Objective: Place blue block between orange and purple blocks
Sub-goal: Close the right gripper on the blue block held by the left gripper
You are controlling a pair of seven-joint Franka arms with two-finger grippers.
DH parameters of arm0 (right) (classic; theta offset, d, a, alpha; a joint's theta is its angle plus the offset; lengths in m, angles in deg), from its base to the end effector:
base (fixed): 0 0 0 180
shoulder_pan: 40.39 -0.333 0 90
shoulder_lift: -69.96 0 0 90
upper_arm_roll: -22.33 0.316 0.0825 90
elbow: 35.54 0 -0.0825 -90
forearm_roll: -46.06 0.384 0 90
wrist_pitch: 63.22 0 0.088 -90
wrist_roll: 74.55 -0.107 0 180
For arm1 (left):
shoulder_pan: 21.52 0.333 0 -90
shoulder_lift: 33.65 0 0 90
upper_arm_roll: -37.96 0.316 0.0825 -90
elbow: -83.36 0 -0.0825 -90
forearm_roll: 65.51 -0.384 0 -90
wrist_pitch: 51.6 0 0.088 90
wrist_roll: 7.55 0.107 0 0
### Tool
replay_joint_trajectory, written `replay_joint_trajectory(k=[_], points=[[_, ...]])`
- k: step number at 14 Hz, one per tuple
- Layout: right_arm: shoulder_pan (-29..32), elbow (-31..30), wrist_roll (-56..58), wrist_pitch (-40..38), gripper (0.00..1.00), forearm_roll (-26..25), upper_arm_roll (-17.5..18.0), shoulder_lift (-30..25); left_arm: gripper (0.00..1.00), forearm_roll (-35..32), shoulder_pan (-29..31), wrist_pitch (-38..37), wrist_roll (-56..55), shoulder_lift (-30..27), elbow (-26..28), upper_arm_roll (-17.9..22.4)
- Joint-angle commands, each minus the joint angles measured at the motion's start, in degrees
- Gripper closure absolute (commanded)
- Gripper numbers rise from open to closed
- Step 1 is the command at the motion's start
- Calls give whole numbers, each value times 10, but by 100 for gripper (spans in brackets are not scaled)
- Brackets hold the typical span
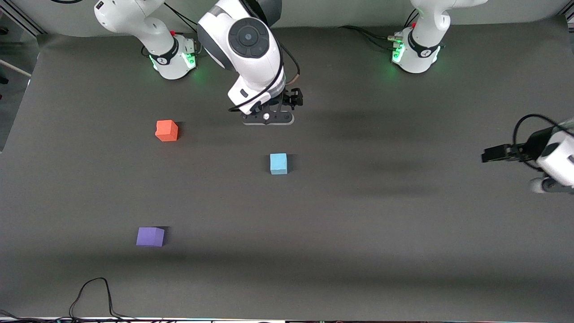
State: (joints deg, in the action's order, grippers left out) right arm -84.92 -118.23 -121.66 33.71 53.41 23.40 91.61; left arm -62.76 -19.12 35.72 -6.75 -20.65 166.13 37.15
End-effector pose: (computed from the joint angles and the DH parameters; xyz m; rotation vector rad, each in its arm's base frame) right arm 0.4539 0.4784 0.4645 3.1256 -0.0797 -0.2907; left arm 0.6130 0.0126 0.5472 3.0790 0.0234 -0.2257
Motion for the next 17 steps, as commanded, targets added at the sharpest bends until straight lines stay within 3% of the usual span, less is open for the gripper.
replay_joint_trajectory(k=[1,5,12,17], points=[[-12,-59,9,62,0,-39,-1,5,0,-33,-3,-4,3,-46,24,-8],[-11,-131,52,163,0,-51,-3,16,0,-40,-4,-8,27,-77,43,-8],[-8,-130,72,262,0,-72,-6,95,0,-53,-13,36,27,-126,108,-9],[3,-129,76,320,0,-77,-9,142,0,-45,-18,28,25,-124,105,-9]])
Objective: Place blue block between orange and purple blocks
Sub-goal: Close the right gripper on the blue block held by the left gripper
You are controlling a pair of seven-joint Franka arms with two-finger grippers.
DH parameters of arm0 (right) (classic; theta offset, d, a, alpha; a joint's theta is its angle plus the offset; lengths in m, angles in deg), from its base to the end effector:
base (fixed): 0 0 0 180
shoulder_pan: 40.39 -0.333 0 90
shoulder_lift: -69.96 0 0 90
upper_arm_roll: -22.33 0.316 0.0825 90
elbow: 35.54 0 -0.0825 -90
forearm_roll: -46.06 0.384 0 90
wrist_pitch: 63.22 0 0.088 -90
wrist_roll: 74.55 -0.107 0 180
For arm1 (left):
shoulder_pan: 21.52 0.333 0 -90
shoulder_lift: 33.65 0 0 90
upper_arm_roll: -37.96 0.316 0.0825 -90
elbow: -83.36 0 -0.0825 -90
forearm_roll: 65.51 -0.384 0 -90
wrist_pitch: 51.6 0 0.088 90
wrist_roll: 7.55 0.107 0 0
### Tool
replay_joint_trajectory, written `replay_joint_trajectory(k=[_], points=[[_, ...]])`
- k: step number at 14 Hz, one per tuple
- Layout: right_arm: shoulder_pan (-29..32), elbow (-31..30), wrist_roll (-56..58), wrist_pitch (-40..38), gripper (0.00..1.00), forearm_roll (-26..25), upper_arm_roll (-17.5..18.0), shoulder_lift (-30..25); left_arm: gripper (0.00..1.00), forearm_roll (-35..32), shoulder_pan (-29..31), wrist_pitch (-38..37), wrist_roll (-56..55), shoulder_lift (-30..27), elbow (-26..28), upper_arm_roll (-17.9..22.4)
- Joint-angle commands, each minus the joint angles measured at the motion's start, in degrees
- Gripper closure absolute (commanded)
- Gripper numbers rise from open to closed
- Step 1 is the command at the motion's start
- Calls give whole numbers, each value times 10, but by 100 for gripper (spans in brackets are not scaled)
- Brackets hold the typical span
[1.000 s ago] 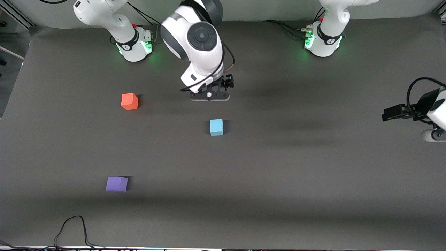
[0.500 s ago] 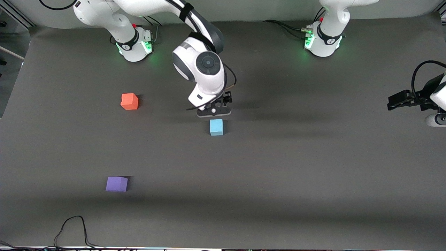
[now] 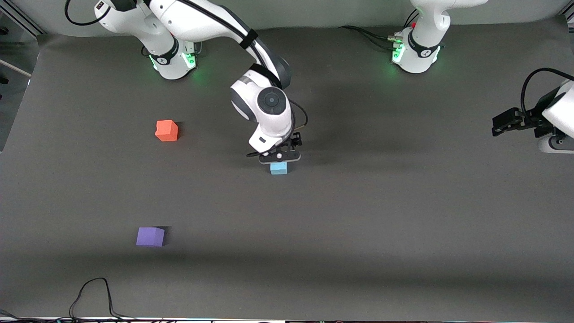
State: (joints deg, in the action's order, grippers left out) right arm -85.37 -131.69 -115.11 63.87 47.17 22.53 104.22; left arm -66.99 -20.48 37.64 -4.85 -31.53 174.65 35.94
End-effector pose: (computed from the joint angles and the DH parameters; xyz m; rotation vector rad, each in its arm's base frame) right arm 0.4745 0.4781 0.2497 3.1118 0.1058 -0.0842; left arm 0.5623 -0.0065 0.5922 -3.1144 0.1010 0.1140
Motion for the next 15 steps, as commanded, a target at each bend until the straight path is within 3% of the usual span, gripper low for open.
replay_joint_trajectory(k=[1,4,15], points=[[11,6,11,25,0,-20,-1,21,0,-2,-2,8,8,-15,19,3],[24,7,10,43,0,-42,-1,42,0,3,2,-2,10,-14,7,4],[30,9,-40,62,0,-34,0,61,0,3,1,-6,7,-16,6,0]])
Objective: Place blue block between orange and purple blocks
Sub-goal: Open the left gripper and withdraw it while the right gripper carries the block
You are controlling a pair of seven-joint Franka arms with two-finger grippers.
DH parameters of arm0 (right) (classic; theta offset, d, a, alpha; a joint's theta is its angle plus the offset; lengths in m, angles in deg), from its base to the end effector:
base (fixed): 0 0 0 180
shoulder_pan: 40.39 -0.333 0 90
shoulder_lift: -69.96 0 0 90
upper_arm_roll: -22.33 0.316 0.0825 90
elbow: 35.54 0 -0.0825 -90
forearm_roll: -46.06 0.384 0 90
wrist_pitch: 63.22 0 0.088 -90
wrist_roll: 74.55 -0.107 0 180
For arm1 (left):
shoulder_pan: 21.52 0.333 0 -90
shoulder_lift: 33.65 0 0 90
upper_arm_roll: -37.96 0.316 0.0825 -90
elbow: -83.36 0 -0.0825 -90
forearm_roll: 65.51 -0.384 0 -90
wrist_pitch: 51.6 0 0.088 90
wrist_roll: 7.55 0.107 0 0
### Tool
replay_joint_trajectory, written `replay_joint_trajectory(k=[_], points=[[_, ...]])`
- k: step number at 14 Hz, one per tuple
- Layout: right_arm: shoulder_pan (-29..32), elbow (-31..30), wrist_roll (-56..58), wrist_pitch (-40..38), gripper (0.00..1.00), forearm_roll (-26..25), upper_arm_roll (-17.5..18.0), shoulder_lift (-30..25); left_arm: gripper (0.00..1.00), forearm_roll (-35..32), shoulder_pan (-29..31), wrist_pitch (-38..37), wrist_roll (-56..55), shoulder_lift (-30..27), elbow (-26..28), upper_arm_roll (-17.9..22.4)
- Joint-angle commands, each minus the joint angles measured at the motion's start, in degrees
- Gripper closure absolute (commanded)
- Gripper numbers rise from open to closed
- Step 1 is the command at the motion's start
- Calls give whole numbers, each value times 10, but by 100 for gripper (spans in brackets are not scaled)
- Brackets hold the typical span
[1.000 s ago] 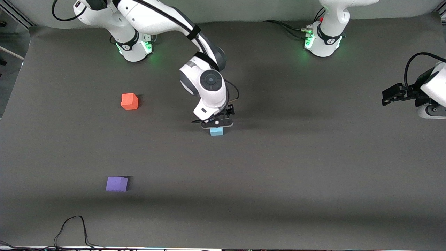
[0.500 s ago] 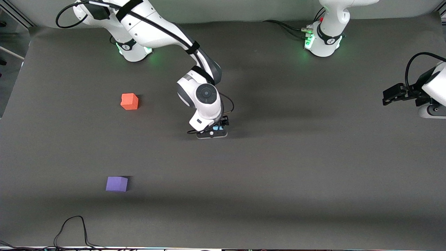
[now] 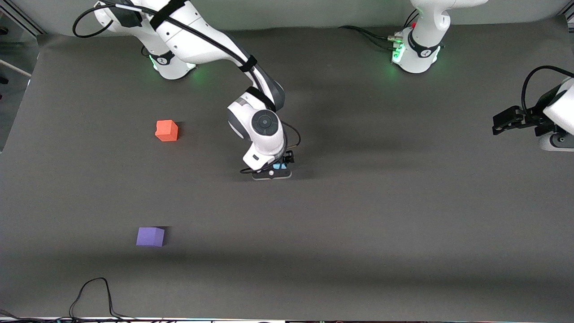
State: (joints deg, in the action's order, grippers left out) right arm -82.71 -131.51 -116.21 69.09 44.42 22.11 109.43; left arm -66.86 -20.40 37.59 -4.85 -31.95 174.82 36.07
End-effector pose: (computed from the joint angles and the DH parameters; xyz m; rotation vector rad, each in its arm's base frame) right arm 0.5009 0.4522 0.1971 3.0874 0.0437 -0.0390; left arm 0.5602 -0.0047 0.5948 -3.1168 0.0952 0.1086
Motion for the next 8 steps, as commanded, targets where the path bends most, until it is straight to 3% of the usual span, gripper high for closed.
replay_joint_trajectory(k=[1,4,8], points=[[2,7,-46,14,0,-7,4,10,0,1,-1,-4,5,-11,5,-1],[0,7,-70,16,11,-7,5,13,0,1,-3,2,-12,-11,5,-1],[-1,9,-117,17,41,14,5,13,0,2,-4,6,-17,-11,5,-1]])
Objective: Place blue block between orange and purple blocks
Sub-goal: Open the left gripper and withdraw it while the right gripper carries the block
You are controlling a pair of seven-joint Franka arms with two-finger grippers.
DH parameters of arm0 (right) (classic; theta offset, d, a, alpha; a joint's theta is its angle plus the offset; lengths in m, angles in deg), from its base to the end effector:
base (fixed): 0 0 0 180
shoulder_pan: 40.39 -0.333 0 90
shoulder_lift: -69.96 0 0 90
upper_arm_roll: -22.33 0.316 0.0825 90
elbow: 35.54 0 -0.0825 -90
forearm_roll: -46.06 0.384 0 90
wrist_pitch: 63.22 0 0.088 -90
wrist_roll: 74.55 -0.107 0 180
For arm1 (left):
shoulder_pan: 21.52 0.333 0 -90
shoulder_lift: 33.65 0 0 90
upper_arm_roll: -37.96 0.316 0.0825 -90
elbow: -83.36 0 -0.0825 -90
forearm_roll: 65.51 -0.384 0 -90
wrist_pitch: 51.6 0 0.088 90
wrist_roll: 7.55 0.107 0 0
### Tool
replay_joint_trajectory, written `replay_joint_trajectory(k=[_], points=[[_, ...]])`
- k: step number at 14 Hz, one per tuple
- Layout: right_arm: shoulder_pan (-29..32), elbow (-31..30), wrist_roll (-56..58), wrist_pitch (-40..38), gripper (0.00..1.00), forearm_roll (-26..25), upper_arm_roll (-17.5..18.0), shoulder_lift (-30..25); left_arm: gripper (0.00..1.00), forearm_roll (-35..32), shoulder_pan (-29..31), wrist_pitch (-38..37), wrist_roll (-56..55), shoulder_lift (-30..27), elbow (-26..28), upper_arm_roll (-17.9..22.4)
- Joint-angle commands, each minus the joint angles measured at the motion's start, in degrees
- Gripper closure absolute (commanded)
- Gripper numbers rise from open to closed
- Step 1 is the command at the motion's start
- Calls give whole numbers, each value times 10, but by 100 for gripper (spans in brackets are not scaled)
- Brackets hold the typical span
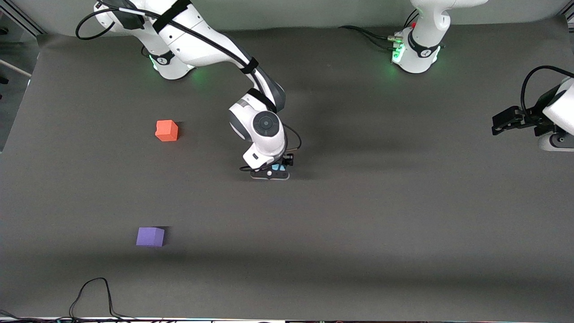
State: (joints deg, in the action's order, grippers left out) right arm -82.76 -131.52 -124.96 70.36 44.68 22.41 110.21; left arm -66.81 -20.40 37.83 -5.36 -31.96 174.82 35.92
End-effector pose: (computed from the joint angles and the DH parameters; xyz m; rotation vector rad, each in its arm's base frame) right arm 0.4986 0.4554 0.1897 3.0910 -0.1891 -0.0312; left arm 0.5606 -0.0063 0.5953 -3.1179 0.0855 0.1016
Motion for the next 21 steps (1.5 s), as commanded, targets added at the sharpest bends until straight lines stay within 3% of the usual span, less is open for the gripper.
replay_joint_trajectory(k=[1,3,5,8,12,17,21], points=[[0,9,-29,5,49,15,2,4,0,2,-3,4,-12,-11,5,0],[4,9,-20,1,57,16,2,-3,0,3,0,5,-11,-11,5,0],[11,10,-16,-23,57,16,1,-30,0,3,-1,7,-12,-11,5,1],[24,36,28,-145,57,16,1,-89,0,3,-1,5,-10,-10,6,0],[41,40,43,-215,58,17,-2,-189,0,4,-3,-2,-10,-11,6,0],[71,136,120,-391,57,63,-13,-247,0,31,0,-5,-8,-10,10,4],[82,62,237,-410,57,64,-59,-324,0,3,-6,-5,-1,-12,11,1]])
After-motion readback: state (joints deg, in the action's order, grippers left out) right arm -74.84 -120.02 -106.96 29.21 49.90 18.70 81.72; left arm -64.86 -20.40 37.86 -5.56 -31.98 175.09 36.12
